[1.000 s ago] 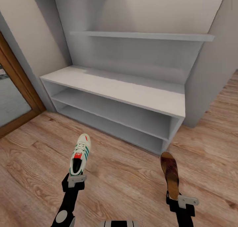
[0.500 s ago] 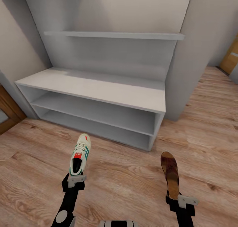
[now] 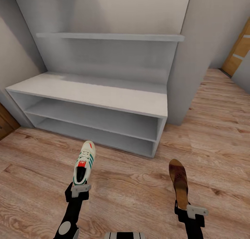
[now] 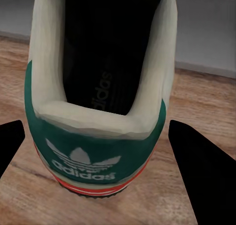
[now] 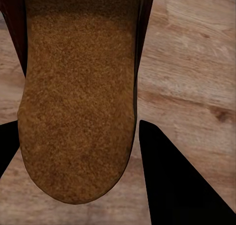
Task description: Pick up the two gym shoes and the two sandals from the corridor floor and place them onto the hallstand (shoe rack) in the corridor, making sure they are on the rack and not on the floor. Arrange them so the two gym shoes are next to each other and the two sandals are next to each other.
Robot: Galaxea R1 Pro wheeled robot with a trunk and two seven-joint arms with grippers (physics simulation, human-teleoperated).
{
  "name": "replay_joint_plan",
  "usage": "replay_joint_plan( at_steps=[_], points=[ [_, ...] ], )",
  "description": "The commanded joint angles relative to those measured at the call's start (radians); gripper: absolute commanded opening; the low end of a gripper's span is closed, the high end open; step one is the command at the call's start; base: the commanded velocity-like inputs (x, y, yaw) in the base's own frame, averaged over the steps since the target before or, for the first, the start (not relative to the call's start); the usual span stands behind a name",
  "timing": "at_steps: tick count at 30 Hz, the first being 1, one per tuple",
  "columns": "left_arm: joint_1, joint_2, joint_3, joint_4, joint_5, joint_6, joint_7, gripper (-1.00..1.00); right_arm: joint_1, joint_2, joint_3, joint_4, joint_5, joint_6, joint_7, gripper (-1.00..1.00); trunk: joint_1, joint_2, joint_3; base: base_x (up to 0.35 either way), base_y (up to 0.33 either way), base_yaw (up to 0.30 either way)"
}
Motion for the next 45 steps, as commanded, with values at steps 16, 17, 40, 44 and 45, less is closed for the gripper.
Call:
replay_joint_plan(
  at_steps=[16, 17, 40, 44, 45],
  points=[
    [0.0, 0.0, 0.0, 0.006, -0.003, 0.0, 0.0, -1.0, 0.001, 0.001, 0.0, -0.002, -0.003, -0.002, -0.002, -1.0, 0.0, 0.0, 0.0, -0.118, 0.0, -0.005],
    [0.0, 0.0, 0.0, 0.006, -0.003, 0.0, 0.0, -1.0, 0.001, 0.001, 0.0, -0.002, -0.003, -0.002, -0.002, -1.0, 0.0, 0.0, 0.0, -0.209, 0.0, -0.001],
    [0.0, 0.0, 0.0, 0.008, -0.003, 0.0, 0.0, -1.0, 0.004, 0.001, 0.0, -0.003, -0.002, -0.002, -0.003, -1.0, 0.0, 0.0, 0.0, -0.051, 0.0, -0.018],
    [0.0, 0.0, 0.0, 0.008, -0.003, 0.0, 0.0, -1.0, 0.002, 0.001, 0.0, -0.002, -0.003, -0.002, -0.003, -1.0, 0.0, 0.0, 0.0, -0.003, 0.0, -0.192],
    [0.0, 0.0, 0.0, 0.008, -0.003, 0.0, 0.0, -1.0, 0.002, 0.0, 0.0, -0.002, -0.003, -0.002, -0.003, -1.0, 0.0, 0.0, 0.0, -0.002, 0.0, -0.23]
  ],
)
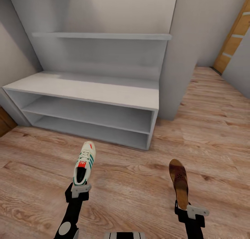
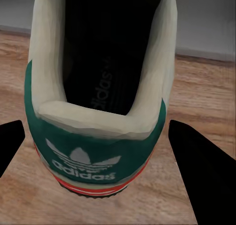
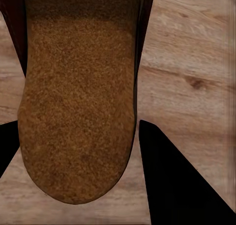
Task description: Pick up the two gym shoes and the two sandals from the corridor floor and place them onto the hallstand (shoe rack) in the corridor, making sure they are on the rack and not on the floor. Arrange them so the two gym shoes are next to each other and the two sandals are next to each other.
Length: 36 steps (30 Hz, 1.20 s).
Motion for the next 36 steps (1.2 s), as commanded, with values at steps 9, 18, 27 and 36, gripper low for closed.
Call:
replay_joint_plan(
  at_steps=[9, 18, 27, 36],
  points=[
    [0.0, 0.0, 0.0, 0.0, -0.001, 0.0, 0.001, -1.0, -0.001, -0.001, 0.0, 0.0, -0.004, -0.001, 0.001, -1.0, 0.0, 0.0, 0.0, -0.001, 0.0, -0.258],
    [0.0, 0.0, -0.001, 0.0, -0.001, 0.0, 0.001, -1.0, -0.002, -0.002, -0.001, 0.0, -0.004, -0.001, 0.001, -1.0, 0.0, 0.0, 0.0, 0.0, 0.0, -0.281],
    [0.0, 0.0, 0.0, 0.0, -0.001, 0.0, 0.001, -1.0, -0.002, -0.001, -0.001, -0.001, -0.004, -0.001, -0.004, -1.0, 0.0, 0.0, 0.0, 0.0, 0.0, -0.195],
    [0.0, 0.0, 0.0, 0.0, -0.001, 0.0, 0.001, -1.0, -0.002, -0.002, 0.0, -0.001, -0.003, 0.0, -0.01, -1.0, 0.0, 0.0, 0.0, 0.0, 0.0, -0.043]
  ],
)
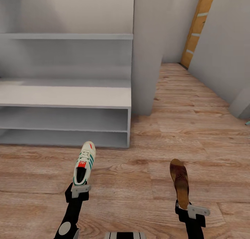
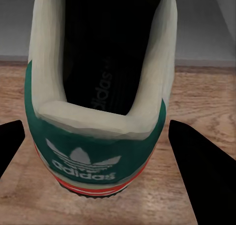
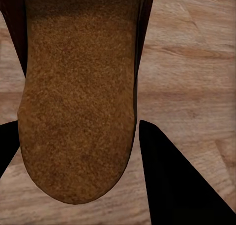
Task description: Pick up the two gym shoes and the two sandals from the corridor floor and place them onto the hallstand (shoe rack) in the corridor, making sure they are on the rack and not on the floor. Arrange them so the two gym shoes are next to each other and the two sandals are next to each other.
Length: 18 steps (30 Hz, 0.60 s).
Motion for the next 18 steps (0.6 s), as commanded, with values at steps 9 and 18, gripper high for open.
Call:
replay_joint_plan(
  at_steps=[9, 18],
  points=[
    [0.0, 0.0, 0.0, 0.0, -0.001, 0.001, 0.002, -1.0, 0.005, 0.0, 0.0, -0.004, -0.003, -0.001, 0.0, -1.0, 0.0, 0.0, 0.0, 0.0, 0.0, -0.008],
    [0.0, 0.0, 0.0, -0.001, 0.002, 0.002, 0.002, -1.0, 0.007, 0.0, 0.0, -0.006, -0.002, -0.001, 0.0, -1.0, 0.0, 0.0, 0.0, 0.0, 0.0, -0.001]
  ],
)
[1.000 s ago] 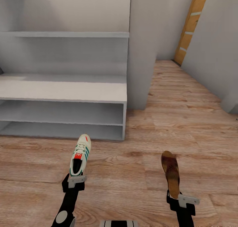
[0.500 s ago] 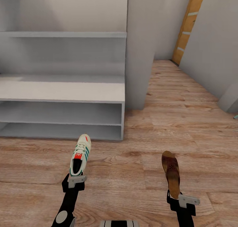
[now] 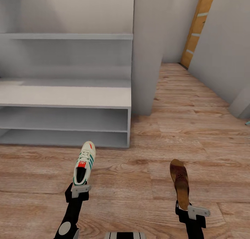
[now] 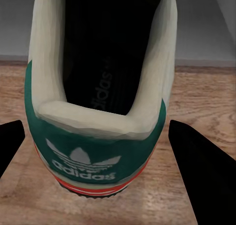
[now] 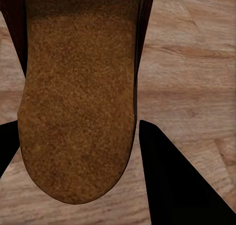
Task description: Pick up the two gym shoes and the two sandals from the corridor floor and place them onto the hallstand (shoe rack) in the corridor, making sure they are on the rack and not on the floor. Arrange them so the two gym shoes are next to each other and the two sandals are next to each other.
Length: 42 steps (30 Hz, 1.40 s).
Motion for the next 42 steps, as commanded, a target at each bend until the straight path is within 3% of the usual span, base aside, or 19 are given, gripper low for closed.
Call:
replay_joint_plan(
  at_steps=[1, 42],
  points=[
    [0.0, 0.0, 0.0, 0.0, 0.0, 0.0, 0.001, -1.0, 0.0, 0.0, 0.0, 0.0, -0.003, -0.001, 0.001, -1.0, 0.0, 0.0, 0.0, 0.0, 0.0, 0.0],
    [0.0, -0.011, 0.001, 0.0, 0.002, 0.008, 0.002, -1.0, 0.005, -0.002, 0.003, 0.005, 0.008, -0.002, 0.001, -1.0, 0.0, 0.0, 0.0, 0.0, 0.0, 0.0]
  ],
)
